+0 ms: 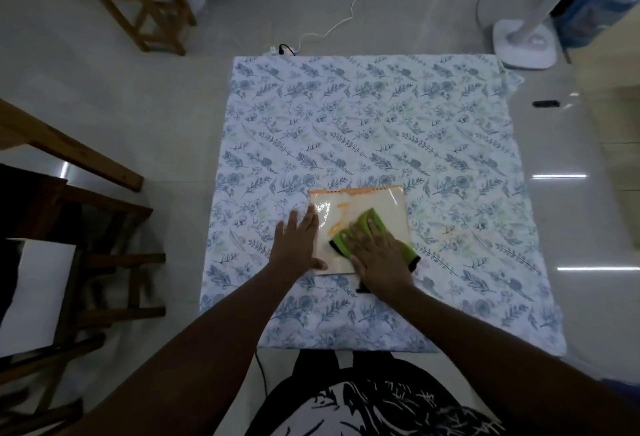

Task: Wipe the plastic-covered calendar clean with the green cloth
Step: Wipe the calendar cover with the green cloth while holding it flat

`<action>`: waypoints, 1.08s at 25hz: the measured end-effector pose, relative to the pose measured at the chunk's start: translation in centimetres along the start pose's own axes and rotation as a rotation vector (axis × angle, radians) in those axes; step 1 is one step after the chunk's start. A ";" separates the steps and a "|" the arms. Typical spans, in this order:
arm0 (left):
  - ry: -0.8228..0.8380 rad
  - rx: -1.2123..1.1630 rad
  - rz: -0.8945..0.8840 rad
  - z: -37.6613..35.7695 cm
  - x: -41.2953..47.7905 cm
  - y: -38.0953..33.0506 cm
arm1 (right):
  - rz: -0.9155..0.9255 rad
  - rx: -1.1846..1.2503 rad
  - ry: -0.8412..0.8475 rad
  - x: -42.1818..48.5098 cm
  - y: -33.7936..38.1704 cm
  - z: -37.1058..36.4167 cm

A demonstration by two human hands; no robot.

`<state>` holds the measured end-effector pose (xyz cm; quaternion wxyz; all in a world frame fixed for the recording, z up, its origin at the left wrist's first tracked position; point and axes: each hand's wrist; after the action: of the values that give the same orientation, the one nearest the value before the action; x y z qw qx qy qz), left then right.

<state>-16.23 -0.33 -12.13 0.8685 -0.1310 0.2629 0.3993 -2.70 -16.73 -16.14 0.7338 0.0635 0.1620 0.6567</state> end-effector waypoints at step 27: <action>-0.025 -0.172 0.112 -1.7 0.3 1.5 | -0.123 0.013 -0.080 9.7 1.8 1.0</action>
<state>-17.79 0.09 -13.69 0.8336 -0.1850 0.2239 0.4699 -3.19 -6.81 -16.13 0.7781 0.0846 0.1402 0.6064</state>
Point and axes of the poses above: each hand's wrist, its own x-axis towards the middle knuckle, its own z-axis out of the back of the hand, y = z × x, and after that the axes turned 13 degrees about z, right-handed
